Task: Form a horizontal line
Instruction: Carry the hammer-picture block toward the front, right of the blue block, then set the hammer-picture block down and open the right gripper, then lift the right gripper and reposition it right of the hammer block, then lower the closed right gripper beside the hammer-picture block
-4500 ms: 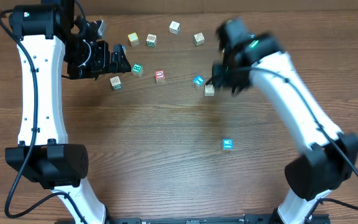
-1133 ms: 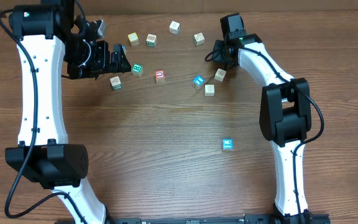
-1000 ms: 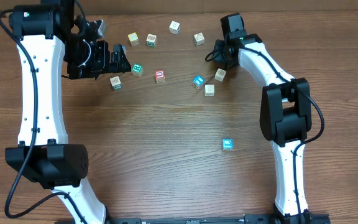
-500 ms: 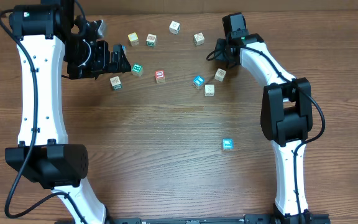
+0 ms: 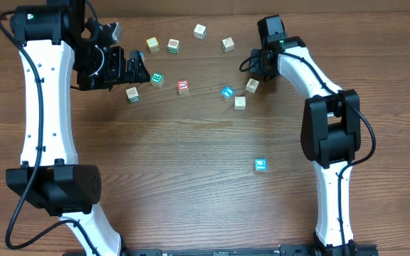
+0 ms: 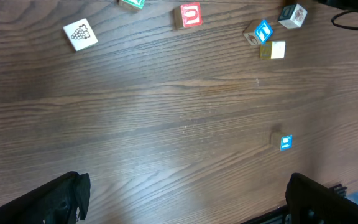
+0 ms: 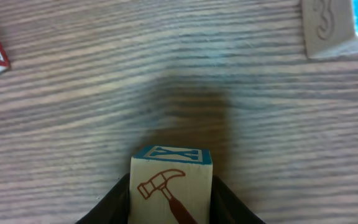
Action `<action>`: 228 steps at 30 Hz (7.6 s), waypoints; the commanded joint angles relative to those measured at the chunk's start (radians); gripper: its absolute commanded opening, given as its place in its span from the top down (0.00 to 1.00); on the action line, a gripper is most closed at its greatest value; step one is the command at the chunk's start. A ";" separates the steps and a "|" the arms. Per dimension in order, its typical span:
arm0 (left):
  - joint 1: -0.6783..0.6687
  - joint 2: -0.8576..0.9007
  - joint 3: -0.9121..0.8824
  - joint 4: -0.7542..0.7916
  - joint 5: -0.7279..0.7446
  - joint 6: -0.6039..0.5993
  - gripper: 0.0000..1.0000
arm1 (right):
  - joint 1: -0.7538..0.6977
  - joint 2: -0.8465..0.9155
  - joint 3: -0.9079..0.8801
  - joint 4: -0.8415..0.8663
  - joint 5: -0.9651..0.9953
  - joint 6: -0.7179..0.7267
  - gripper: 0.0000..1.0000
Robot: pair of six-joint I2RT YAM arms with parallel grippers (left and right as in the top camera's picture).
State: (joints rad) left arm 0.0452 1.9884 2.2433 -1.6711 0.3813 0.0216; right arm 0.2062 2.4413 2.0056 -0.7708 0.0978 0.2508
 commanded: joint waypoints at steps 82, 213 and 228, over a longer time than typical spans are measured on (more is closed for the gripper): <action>-0.008 0.010 0.021 0.003 0.000 -0.002 0.00 | -0.005 -0.354 -0.485 -0.762 -0.175 -0.016 0.74; -0.008 0.010 0.021 0.004 0.000 -0.002 0.00 | -0.021 -0.698 -1.035 -0.002 -0.181 0.090 0.96; -0.008 0.010 0.021 0.004 0.000 -0.002 0.00 | -0.022 -0.698 -1.035 0.023 -0.117 0.143 0.96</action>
State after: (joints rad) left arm 0.0452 1.9884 2.2436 -1.6688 0.3813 0.0216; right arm 0.1894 1.7332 0.9741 -0.7433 -0.0013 0.3744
